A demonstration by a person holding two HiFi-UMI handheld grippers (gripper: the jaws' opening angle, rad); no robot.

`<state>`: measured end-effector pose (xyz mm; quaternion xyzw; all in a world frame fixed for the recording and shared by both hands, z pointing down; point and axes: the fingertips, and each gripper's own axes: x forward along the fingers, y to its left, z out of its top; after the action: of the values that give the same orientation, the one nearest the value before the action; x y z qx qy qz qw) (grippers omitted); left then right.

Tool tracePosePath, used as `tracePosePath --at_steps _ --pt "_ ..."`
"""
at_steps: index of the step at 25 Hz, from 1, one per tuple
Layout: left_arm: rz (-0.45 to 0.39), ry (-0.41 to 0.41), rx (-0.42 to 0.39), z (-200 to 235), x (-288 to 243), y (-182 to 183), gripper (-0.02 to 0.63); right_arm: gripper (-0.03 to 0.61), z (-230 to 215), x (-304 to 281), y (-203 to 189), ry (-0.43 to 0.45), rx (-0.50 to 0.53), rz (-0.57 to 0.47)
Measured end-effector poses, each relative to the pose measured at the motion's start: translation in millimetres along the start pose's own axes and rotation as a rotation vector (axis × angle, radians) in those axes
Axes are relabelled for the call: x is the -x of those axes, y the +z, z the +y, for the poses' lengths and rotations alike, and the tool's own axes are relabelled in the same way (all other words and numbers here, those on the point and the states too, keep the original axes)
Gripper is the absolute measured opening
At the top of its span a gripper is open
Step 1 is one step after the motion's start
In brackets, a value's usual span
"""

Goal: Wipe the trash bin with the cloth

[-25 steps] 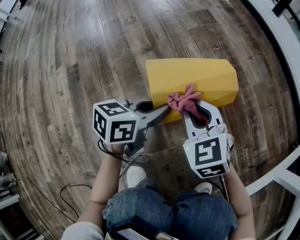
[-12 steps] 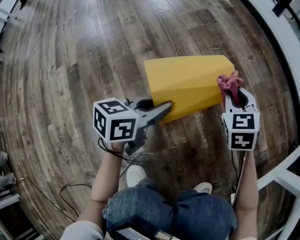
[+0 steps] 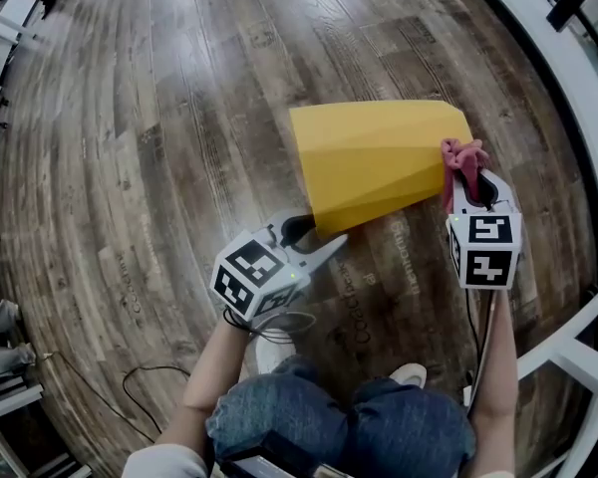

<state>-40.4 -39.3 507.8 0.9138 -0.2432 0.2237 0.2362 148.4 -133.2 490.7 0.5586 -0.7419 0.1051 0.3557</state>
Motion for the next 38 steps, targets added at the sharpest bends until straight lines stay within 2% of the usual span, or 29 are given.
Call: tracePosePath --at_steps 1,3,7,11,13,17,21,26,38 --pt "0.002 0.01 -0.012 4.5 -1.3 0.8 0.143 0.051 -0.3 -1.2 0.0 -0.002 0.0 0.002" --pt "0.008 0.0 -0.006 8.4 -3.2 4.4 0.041 0.051 -2.0 -2.1 0.8 -0.009 -0.001 0.0" --pt "-0.004 -0.077 0.07 0.9 -3.8 17.0 0.023 0.051 10.7 14.8 20.6 0.006 -0.006 -0.061" --pt "-0.086 -0.191 0.217 -10.0 -1.4 37.1 0.017 0.051 59.3 46.0 56.5 0.118 0.023 -0.168" --pt "-0.107 -0.214 0.267 -11.2 3.8 40.7 0.02 0.051 90.8 59.2 71.8 0.189 0.063 -0.211" --pt "-0.065 -0.155 0.298 -4.4 13.0 30.7 0.018 0.051 145.1 71.1 86.9 0.317 0.186 -0.251" --pt "-0.039 -0.124 0.301 -4.2 14.0 22.2 0.017 0.051 176.3 63.6 80.5 0.363 0.288 -0.243" --pt "-0.04 -0.121 0.306 -2.9 12.9 22.2 0.018 0.051 164.0 50.9 73.8 0.305 0.296 -0.229" --pt "-0.027 -0.136 0.304 -3.7 13.7 21.6 0.017 0.051 54.7 7.7 40.2 0.072 0.182 -0.089"
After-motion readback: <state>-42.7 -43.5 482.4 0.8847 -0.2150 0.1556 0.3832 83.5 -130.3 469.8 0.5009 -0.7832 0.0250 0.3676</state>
